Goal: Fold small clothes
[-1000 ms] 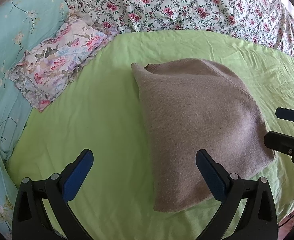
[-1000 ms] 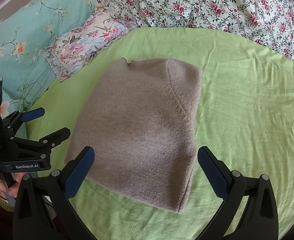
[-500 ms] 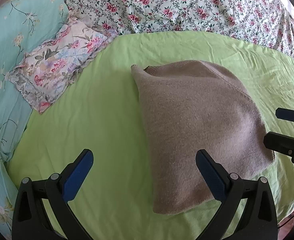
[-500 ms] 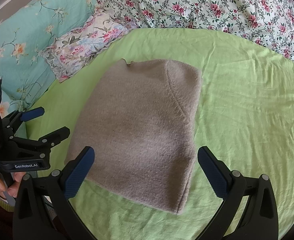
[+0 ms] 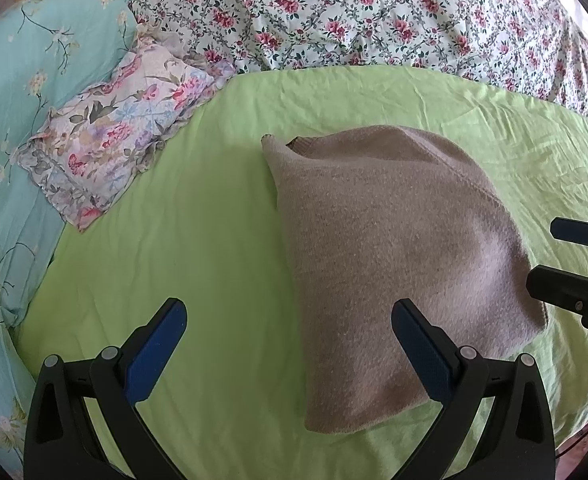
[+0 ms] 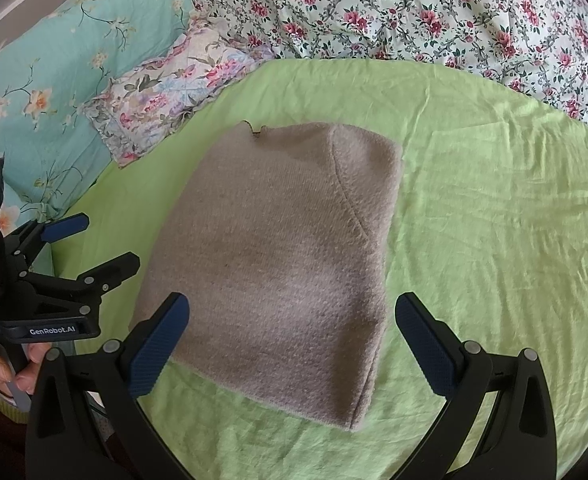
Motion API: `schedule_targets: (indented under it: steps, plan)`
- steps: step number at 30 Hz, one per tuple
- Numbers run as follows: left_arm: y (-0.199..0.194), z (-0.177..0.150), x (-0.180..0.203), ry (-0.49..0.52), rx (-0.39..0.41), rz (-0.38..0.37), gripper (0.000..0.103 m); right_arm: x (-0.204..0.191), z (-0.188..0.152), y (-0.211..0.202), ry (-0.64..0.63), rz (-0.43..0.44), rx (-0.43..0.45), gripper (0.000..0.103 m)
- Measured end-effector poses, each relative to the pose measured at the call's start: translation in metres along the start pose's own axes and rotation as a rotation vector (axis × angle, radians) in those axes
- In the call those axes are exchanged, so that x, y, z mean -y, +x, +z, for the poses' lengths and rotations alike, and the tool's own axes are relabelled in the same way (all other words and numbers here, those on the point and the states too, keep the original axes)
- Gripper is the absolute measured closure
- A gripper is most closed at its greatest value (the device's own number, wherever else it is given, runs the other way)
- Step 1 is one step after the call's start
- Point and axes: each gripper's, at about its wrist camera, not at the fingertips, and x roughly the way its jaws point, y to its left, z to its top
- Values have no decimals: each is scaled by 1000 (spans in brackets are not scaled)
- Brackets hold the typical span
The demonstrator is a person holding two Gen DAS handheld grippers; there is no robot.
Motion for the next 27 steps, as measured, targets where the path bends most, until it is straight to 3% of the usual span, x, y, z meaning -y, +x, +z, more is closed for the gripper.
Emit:
schedule_targets:
  steps: [8,19,27]
  plan:
    - [1,5,-2,-9,25,10,1,10,3,6,11,-8,-9,0]
    - [16,8,-2,-33,-22,15,1,21,1,16,36,-14,-22,0]
    - [14,10,1,-27,-14,24,1,25,1,18,51,-15,-24,0]
